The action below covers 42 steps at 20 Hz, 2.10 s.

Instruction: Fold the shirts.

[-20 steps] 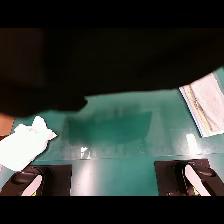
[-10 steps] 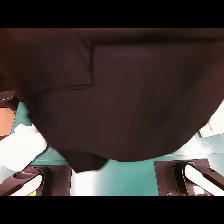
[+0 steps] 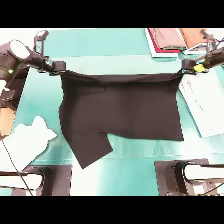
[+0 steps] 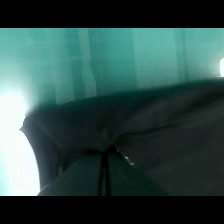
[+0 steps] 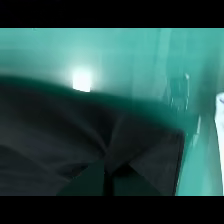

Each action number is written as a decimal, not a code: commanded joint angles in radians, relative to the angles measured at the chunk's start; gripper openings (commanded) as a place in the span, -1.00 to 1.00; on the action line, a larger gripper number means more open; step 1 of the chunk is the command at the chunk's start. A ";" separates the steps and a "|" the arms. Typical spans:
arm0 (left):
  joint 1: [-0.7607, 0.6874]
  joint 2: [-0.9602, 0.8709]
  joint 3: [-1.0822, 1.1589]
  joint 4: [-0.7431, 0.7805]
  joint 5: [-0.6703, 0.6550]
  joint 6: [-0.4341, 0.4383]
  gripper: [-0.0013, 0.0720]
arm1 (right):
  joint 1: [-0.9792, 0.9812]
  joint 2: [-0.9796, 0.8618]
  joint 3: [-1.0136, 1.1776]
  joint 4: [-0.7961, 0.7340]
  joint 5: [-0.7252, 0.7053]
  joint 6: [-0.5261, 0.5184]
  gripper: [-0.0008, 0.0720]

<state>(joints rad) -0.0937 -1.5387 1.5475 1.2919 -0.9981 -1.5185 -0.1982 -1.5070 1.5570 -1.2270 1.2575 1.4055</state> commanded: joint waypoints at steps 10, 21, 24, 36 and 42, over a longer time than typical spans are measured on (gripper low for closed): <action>0.001 -0.050 -0.109 0.037 -0.171 0.060 -0.90 | 0.002 0.009 -0.164 -0.089 0.011 -0.038 -0.92; 0.001 0.029 -0.208 0.100 -0.225 0.016 0.39 | -0.010 0.082 -0.305 -0.086 -0.021 -0.018 0.25; 0.001 0.209 -0.353 0.108 -0.252 -0.030 0.39 | -0.031 0.188 -0.305 -0.083 0.018 -0.018 0.25; -0.037 0.683 -1.144 -0.209 -0.062 -0.104 0.39 | 0.029 0.366 -0.305 -0.074 0.009 -0.017 0.25; -0.171 0.683 -1.150 -0.272 0.127 -0.133 -0.07 | 0.039 0.365 -0.305 -0.079 0.033 0.008 0.25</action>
<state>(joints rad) -0.2211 -0.8604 0.4076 1.0565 -0.9623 -1.6295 -0.1616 -1.1435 1.2526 -1.3018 1.2697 1.4029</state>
